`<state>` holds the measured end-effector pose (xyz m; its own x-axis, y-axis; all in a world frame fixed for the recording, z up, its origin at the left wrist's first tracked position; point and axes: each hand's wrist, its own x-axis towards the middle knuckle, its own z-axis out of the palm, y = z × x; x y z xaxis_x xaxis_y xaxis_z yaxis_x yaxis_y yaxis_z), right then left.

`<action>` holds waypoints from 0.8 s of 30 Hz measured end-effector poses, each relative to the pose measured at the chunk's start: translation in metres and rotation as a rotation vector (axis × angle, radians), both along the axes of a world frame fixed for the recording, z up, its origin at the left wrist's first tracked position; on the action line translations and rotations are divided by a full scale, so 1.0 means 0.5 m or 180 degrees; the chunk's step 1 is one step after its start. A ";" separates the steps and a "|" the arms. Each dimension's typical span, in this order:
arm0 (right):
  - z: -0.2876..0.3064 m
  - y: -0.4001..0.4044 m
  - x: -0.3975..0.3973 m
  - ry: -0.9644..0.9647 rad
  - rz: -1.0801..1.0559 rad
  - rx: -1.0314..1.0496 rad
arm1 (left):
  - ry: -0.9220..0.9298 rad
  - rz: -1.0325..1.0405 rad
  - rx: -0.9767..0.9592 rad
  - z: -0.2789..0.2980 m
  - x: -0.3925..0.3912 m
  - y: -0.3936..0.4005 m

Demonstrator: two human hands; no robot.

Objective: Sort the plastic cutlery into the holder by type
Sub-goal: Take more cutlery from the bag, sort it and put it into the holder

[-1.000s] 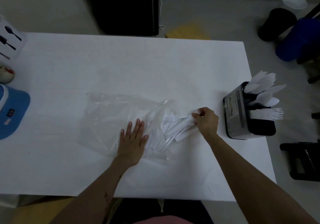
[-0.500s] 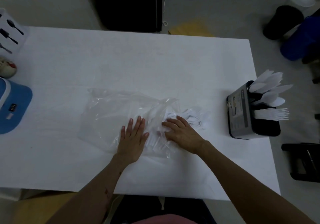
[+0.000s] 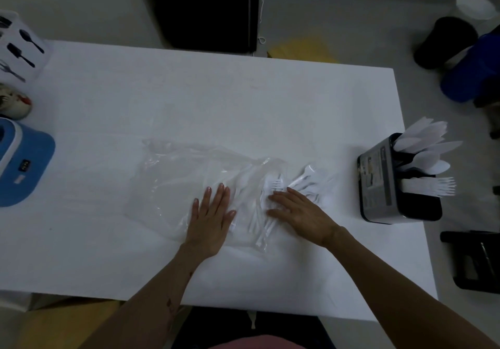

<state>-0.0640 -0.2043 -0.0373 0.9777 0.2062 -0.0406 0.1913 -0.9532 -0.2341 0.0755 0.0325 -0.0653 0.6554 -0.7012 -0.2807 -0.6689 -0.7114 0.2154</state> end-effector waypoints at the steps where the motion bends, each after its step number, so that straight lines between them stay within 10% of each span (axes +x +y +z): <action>1: -0.005 0.004 0.004 -0.0071 0.0086 -0.0042 | 0.0010 0.0011 -0.0001 0.001 0.000 -0.001; 24: 0.041 0.008 0.068 0.0164 0.0626 -0.0718 | 0.0064 0.0017 -0.0032 0.001 0.004 -0.002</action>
